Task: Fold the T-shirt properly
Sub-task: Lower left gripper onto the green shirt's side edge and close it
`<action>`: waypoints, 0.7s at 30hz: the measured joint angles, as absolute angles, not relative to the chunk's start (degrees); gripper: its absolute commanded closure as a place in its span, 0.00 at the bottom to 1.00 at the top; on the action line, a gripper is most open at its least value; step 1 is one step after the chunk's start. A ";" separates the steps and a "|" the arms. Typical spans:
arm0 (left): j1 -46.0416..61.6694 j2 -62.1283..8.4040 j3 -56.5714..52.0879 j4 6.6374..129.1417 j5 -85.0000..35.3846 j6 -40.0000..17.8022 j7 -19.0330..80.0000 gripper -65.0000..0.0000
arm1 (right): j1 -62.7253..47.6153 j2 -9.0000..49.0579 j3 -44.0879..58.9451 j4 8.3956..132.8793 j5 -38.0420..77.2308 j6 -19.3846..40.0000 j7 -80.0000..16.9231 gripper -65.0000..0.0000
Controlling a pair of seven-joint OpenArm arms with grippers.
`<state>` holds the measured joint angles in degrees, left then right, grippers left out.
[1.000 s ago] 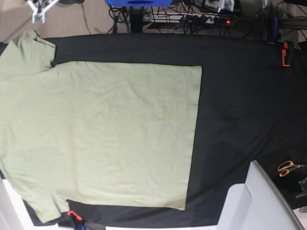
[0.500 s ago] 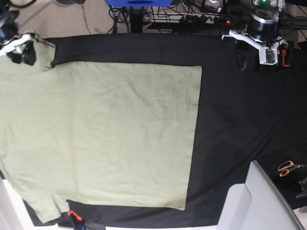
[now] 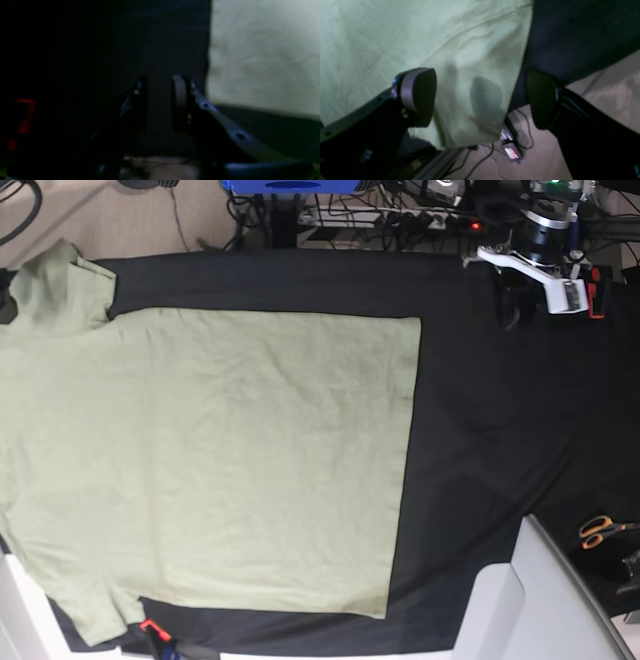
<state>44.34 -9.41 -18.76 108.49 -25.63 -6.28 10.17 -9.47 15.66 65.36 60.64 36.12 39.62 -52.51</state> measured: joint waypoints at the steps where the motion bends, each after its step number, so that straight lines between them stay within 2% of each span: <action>1: 44.40 -10.59 -18.70 108.36 -27.40 -6.28 10.17 0.77 | -9.17 16.36 65.36 59.02 35.88 39.64 -51.99 0.18; 4: 44.71 -13.30 -18.35 108.31 -30.35 -6.02 10.11 0.78 | -8.45 17.61 65.41 55.57 36.10 39.51 -49.43 0.18; 9: 44.64 -12.69 -18.39 108.31 -30.52 -6.09 10.15 0.78 | -8.56 18.09 64.31 51.88 36.10 39.53 -47.31 0.18; 21: 44.93 -12.71 -18.31 108.31 -30.52 -6.07 10.15 0.78 | -9.41 17.02 60.03 51.83 38.06 40.10 -45.65 0.19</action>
